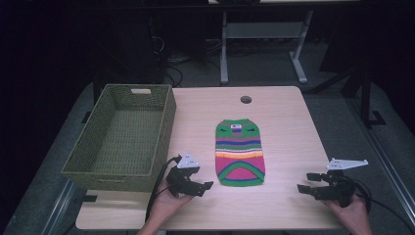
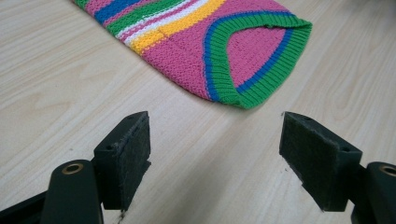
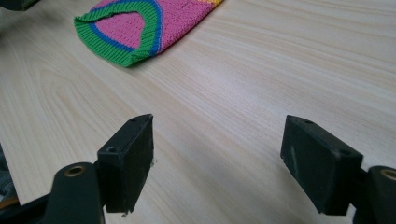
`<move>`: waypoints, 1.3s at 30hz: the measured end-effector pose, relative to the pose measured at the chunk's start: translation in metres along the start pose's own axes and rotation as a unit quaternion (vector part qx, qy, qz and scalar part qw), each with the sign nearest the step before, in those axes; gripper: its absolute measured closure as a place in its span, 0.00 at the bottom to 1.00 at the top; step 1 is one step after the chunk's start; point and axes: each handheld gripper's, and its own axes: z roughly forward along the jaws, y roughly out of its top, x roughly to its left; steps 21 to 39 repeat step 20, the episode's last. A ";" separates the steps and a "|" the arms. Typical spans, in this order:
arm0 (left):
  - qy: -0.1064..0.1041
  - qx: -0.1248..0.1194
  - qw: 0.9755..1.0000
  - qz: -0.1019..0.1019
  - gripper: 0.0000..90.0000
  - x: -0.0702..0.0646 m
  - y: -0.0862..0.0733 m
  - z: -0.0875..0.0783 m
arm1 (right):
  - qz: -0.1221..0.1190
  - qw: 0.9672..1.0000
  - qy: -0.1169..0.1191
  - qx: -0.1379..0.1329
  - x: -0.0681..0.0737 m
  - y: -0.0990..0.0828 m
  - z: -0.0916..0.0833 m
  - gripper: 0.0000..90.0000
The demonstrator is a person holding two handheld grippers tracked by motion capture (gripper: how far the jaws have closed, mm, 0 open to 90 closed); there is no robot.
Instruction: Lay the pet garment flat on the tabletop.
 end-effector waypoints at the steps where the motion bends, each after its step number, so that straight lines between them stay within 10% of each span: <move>1: 0.000 0.001 1.000 -0.001 0.27 -0.001 -0.001 -0.001 | 0.001 1.000 -0.002 -0.001 0.000 -0.002 -0.002 0.28; 39: -0.003 -0.017 1.000 0.002 0.27 -0.011 -0.018 -0.009 | -0.003 0.999 -0.032 -0.029 0.009 -0.026 -0.019 0.24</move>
